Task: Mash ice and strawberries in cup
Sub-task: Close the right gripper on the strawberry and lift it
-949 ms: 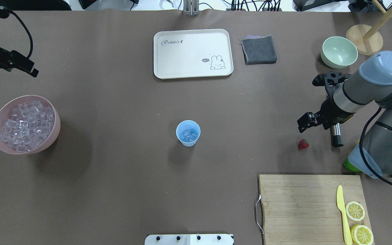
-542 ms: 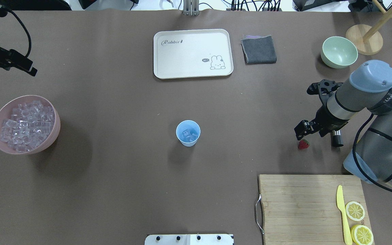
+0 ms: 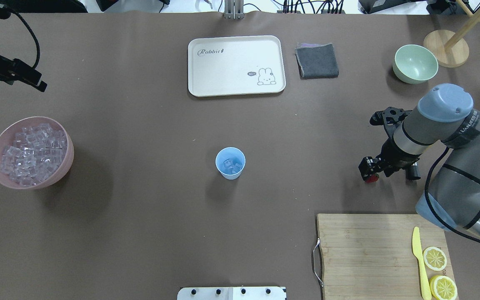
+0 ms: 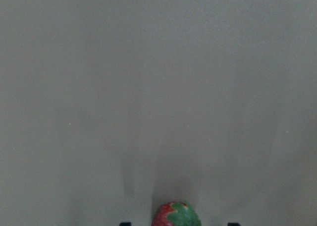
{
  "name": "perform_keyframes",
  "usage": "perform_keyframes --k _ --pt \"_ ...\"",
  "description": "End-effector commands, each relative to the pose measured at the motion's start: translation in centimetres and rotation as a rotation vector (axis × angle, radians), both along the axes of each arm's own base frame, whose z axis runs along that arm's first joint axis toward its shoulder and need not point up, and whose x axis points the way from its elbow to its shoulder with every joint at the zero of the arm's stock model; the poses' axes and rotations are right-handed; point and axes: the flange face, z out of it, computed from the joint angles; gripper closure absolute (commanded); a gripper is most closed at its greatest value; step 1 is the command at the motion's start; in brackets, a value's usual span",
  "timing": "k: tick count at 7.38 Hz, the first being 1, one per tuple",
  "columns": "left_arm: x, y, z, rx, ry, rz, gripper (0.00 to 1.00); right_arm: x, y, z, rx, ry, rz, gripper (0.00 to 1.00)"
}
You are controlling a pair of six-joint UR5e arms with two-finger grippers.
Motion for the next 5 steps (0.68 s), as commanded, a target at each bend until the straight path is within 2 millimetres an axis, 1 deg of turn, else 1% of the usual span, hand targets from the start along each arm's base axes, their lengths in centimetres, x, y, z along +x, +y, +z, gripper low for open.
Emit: perform_keyframes --k 1,2,3,4,5 --pt "0.0 0.0 -0.13 0.001 0.0 -0.002 0.05 -0.22 0.06 0.13 -0.002 0.002 -0.003 0.59" --pt "0.02 -0.05 0.01 -0.004 -0.001 -0.004 0.05 -0.28 0.13 0.04 -0.002 0.0 -0.005 0.73" --pt "0.01 -0.03 -0.06 -0.003 0.0 -0.004 0.05 -0.32 0.08 0.04 -0.001 0.001 -0.004 0.94" --pt "-0.07 -0.08 0.01 -0.006 0.0 -0.007 0.05 -0.33 0.09 0.03 0.0 0.0 -0.006 1.0" --pt "-0.07 -0.06 -0.22 -0.003 0.002 -0.008 0.05 -0.38 0.04 -0.54 0.007 -0.009 -0.005 1.0"
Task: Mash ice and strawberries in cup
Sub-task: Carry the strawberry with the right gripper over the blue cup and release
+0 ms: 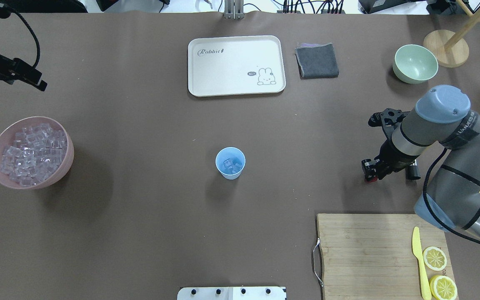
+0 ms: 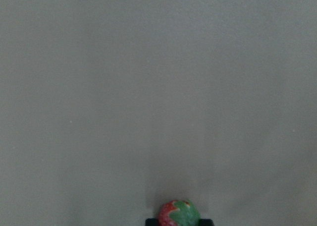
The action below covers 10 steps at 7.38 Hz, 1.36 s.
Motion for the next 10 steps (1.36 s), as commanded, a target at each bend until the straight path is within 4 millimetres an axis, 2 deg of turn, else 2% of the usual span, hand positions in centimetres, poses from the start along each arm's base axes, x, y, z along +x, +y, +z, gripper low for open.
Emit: perform_keyframes --k 1,2,3,5,6,7,8,10 --pt "-0.2 -0.1 -0.1 0.002 0.0 -0.006 0.05 0.1 -1.4 -3.5 0.034 -0.051 0.019 1.0" --pt "-1.0 -0.2 0.0 -0.001 -0.002 -0.02 0.05 0.9 -1.3 -6.3 0.051 -0.088 0.043 1.0" --pt "-2.2 -0.3 0.5 -0.007 -0.006 -0.041 0.05 0.5 -1.8 -10.3 0.059 -0.134 0.078 1.0" --pt "-3.8 -0.8 1.3 -0.021 -0.027 -0.076 0.04 -2.1 -2.8 -18.1 0.098 -0.222 0.104 1.0" --pt "-5.1 0.0 3.3 -0.044 -0.051 -0.099 0.04 -2.7 -2.8 -20.8 0.122 -0.254 0.11 1.0" --pt "-6.1 0.6 4.7 -0.063 -0.061 -0.114 0.04 -4.3 -2.5 -24.4 0.162 -0.291 0.098 1.0" --pt "-6.8 1.9 6.4 -0.089 -0.071 -0.118 0.04 -7.0 -1.8 -26.9 0.202 -0.298 0.098 1.0" --pt "-8.3 2.7 8.4 -0.125 -0.083 -0.139 0.04 -13.1 -0.7 -30.3 0.213 -0.299 0.102 1.0"
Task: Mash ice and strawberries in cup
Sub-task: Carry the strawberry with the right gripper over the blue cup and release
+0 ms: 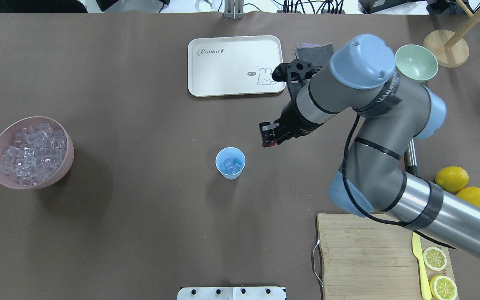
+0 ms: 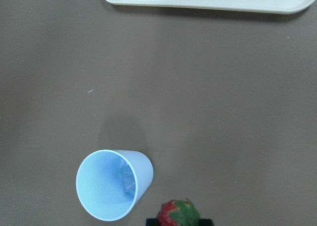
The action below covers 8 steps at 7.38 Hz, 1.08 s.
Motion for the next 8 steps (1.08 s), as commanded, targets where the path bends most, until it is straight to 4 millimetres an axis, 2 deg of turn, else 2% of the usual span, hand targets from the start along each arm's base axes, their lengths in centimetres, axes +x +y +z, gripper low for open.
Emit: perform_keyframes --k 1,3,6,7,8 --pt "-1.0 0.6 1.6 -0.027 -0.01 -0.014 0.04 -5.6 1.2 -3.5 0.03 0.002 0.018 1.0" --pt "-1.2 0.8 1.7 -0.033 -0.009 -0.02 0.04 -6.7 1.0 -4.4 0.042 0.007 0.028 1.0" --pt "-1.2 0.8 1.7 -0.033 -0.009 -0.02 0.04 -9.7 2.8 -3.3 0.062 0.039 0.032 1.0" --pt "-1.2 0.8 1.6 -0.032 -0.009 -0.02 0.04 -10.3 3.3 -3.2 0.067 0.039 0.032 0.64" --pt "-1.3 0.7 1.7 -0.035 -0.009 -0.021 0.04 -10.4 3.3 -2.9 0.058 0.045 0.035 0.04"
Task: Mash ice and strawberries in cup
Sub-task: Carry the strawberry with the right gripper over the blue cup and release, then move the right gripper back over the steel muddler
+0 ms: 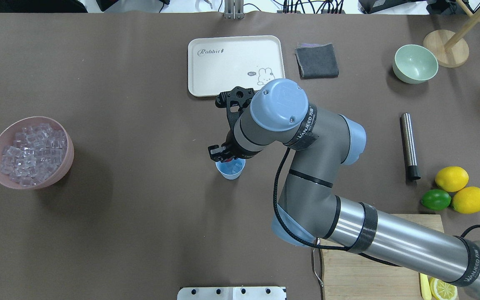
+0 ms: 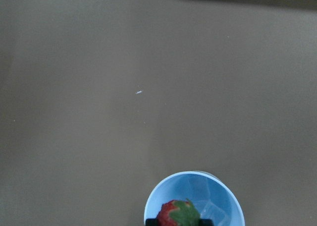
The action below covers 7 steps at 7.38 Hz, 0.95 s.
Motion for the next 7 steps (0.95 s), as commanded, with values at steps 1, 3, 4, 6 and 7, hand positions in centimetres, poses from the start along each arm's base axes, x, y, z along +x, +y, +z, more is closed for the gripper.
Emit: perform_keyframes --k 1,3,4,6,7 --pt "-0.1 -0.1 0.0 -0.001 0.0 -0.003 0.04 -0.4 0.4 0.2 -0.013 0.002 0.008 0.0" --pt "-0.4 -0.1 0.1 -0.005 -0.001 -0.007 0.04 0.8 -1.1 0.3 -0.023 0.012 0.026 0.0" --pt "-0.9 -0.2 0.2 -0.008 -0.002 -0.016 0.04 2.5 -2.9 0.9 -0.044 0.014 0.039 0.0" --pt "-1.7 -0.2 0.4 -0.013 0.003 -0.029 0.03 8.6 -6.3 7.0 -0.112 0.063 0.097 0.0" --pt "-2.6 -0.3 0.5 -0.01 0.002 -0.038 0.03 12.2 -8.7 10.3 -0.154 0.09 0.131 0.0"
